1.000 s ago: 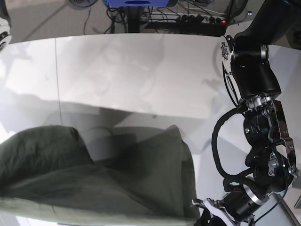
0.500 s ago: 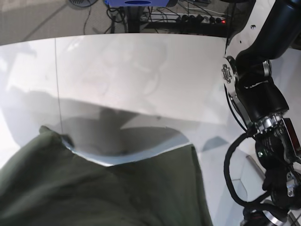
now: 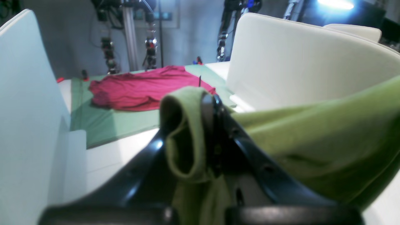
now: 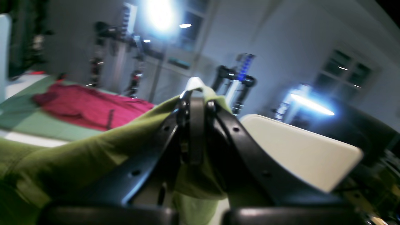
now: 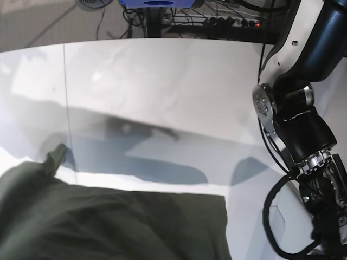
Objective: Layout the t-shirt on the table in an organized manner, then fold the t-shirt properly
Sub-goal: 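Raise the held shirt high with both grippers and shake it out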
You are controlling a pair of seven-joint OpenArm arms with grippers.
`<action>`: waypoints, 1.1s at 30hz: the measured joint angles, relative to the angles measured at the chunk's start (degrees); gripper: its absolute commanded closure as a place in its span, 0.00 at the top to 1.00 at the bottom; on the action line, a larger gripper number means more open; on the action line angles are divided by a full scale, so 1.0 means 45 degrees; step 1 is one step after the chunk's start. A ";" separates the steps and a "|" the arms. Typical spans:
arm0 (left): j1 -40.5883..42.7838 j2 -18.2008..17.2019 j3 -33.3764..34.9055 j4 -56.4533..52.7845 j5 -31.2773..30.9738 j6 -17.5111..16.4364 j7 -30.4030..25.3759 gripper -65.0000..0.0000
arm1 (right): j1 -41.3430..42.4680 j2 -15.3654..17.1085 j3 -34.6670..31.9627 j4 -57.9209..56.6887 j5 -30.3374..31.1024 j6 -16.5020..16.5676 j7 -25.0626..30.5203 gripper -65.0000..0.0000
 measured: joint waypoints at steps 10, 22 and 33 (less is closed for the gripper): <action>0.1195 0.0219 -0.1083 -0.0068 -0.1598 0.0141 -0.0005 0.00 | -0.1996 0.0068 -0.0243 -0.0063 -0.0160 -0.0092 -0.0238 0.00; 0.2098 0.0763 -0.1175 0.0782 -0.1637 0.0141 0.0005 0.00 | -0.3619 -0.0112 0.0602 0.0903 0.0073 -0.0058 -0.0597 0.00; 0.2302 0.0782 -0.1447 -0.0908 -0.1569 0.0155 -0.0034 0.00 | -0.3351 -0.0690 0.0782 -0.0486 -0.0039 -0.0019 -0.1549 0.00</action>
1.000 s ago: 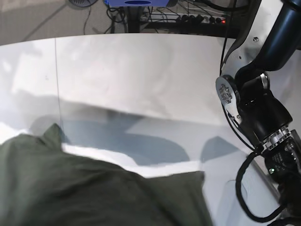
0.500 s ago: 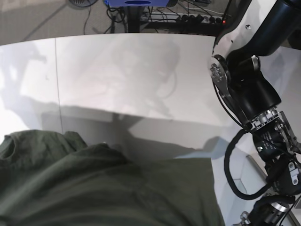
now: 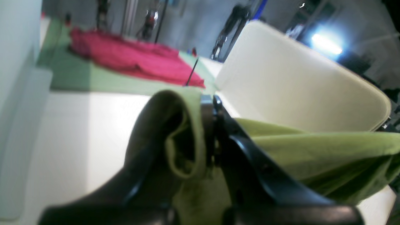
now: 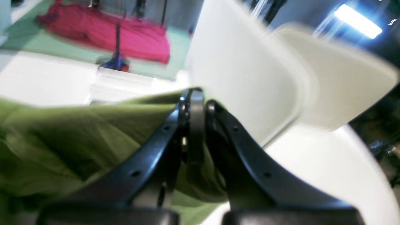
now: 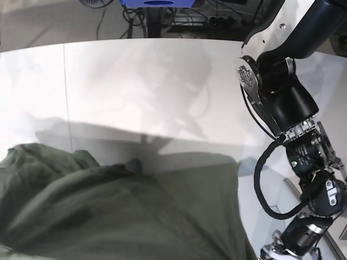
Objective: Layout the t-shirt on the table in an organized manner, then fold the t-shirt properly
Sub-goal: 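Raise the held shirt high with both grippers and shake it out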
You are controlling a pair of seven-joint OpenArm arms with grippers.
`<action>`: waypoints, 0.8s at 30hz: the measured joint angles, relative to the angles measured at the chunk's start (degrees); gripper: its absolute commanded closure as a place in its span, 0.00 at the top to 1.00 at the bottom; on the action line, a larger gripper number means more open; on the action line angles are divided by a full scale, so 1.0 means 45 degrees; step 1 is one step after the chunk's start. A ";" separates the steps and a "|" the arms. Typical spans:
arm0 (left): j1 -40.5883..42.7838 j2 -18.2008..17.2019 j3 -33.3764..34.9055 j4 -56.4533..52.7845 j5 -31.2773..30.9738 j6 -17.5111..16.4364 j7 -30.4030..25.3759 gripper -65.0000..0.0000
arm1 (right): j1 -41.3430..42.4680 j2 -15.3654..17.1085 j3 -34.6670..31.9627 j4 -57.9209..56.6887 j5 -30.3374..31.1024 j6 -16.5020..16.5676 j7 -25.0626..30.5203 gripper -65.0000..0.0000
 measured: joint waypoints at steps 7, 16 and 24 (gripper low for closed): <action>-0.1462 -0.0214 0.0039 -0.2234 0.0860 -0.0005 0.0015 0.00 | 0.1569 0.0024 -0.2404 -0.4328 -0.0180 -0.0063 0.2093 0.00; -0.4435 -0.0238 0.0039 -0.3449 0.2127 -0.0083 0.0015 0.00 | 0.4469 0.0078 -0.4566 -0.6853 -0.0180 -0.0010 0.3852 0.00; -0.5989 -0.0607 0.0801 -0.3104 0.2059 -0.0063 0.0005 0.00 | 0.7490 0.1039 -0.5323 -0.6669 -0.0233 -0.0087 0.3925 0.00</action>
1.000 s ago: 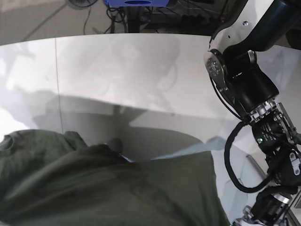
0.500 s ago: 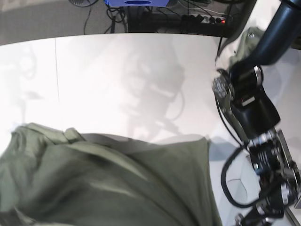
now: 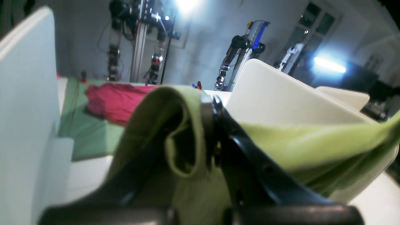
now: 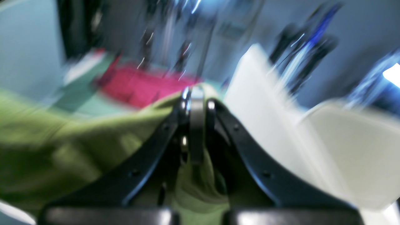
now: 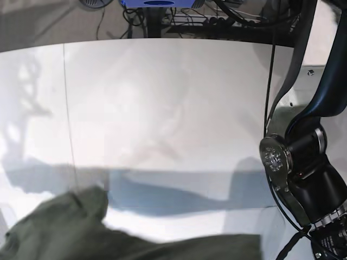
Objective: Layout the t-shirt on the table in an organized manner, then fold the t-shirt properly
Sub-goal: 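Raise the held shirt high with both grippers and shake it out, then lower the shirt flat onto the table with both grippers holding corners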
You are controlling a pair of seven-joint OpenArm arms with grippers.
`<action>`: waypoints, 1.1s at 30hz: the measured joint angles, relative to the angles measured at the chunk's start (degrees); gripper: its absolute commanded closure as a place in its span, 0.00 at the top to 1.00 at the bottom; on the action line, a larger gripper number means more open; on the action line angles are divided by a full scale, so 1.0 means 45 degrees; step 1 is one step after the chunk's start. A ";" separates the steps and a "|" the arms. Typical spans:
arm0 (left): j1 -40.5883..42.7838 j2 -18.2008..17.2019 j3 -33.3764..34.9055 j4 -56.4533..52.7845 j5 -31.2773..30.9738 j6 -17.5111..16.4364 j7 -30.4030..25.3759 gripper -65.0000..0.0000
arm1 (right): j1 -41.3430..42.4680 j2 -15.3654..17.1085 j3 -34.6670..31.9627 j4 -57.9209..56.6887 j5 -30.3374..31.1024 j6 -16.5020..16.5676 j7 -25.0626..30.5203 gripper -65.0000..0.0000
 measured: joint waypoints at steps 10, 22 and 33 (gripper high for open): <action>0.4391 0.0209 0.0291 0.2647 0.0068 -0.0010 0.0092 0.00 | -0.5804 -0.1083 0.1326 0.4566 0.0107 -0.0097 -0.2079 0.00; 0.9486 -0.0957 0.2011 0.2895 0.0068 -0.0063 0.0010 0.00 | -1.1715 -0.4080 0.4104 0.4629 0.0058 -0.0126 -0.2030 0.00; 1.1516 -0.2157 0.2487 0.2001 0.0049 -0.0024 -0.0267 0.00 | -1.4207 -0.5537 0.4945 0.2613 0.0029 -0.0097 -0.1865 0.00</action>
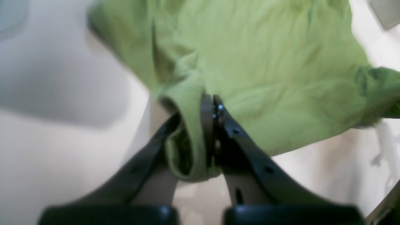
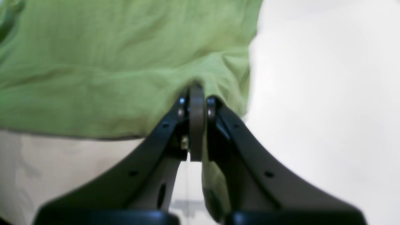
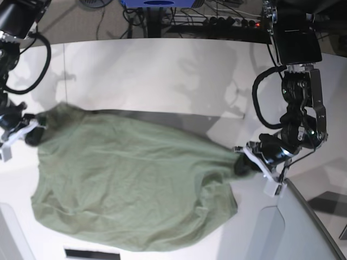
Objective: Layout the t-shirt on the table in an organized manner, then fold the t-shirt properly
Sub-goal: 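Lower the shirt flat onto the table with both grippers holding corners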
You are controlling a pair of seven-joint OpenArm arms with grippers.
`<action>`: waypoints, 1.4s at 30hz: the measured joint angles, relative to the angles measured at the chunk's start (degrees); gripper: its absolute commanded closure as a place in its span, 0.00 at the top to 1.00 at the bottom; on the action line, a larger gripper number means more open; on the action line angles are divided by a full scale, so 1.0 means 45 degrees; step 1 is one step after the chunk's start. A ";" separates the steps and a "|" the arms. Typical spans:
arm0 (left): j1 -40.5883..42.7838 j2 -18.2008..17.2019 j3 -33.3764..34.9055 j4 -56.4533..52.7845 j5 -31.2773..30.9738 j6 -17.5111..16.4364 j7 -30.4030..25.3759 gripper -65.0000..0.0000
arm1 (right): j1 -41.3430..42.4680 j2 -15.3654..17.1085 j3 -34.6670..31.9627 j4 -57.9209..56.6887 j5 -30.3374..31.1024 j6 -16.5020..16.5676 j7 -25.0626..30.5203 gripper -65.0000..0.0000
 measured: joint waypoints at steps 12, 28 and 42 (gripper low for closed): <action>0.1792 -0.1768 0.0622 -0.0510 -0.0087 -0.0039 -0.1010 0.00 | -0.1739 -0.0170 0.0889 -0.0165 -0.0005 0.0015 0.0058 0.00; 0.3682 -0.1792 0.2263 -0.0515 0.2477 -0.0015 -0.2443 0.00 | -0.3735 -0.0641 0.0801 -0.0180 0.0005 0.0092 0.0622 0.00; 0.3541 -0.1826 0.2025 -0.0510 0.2555 -0.0034 -0.2458 0.00 | -0.3682 -0.0578 0.0879 -0.0126 0.0019 -0.0039 0.0699 0.01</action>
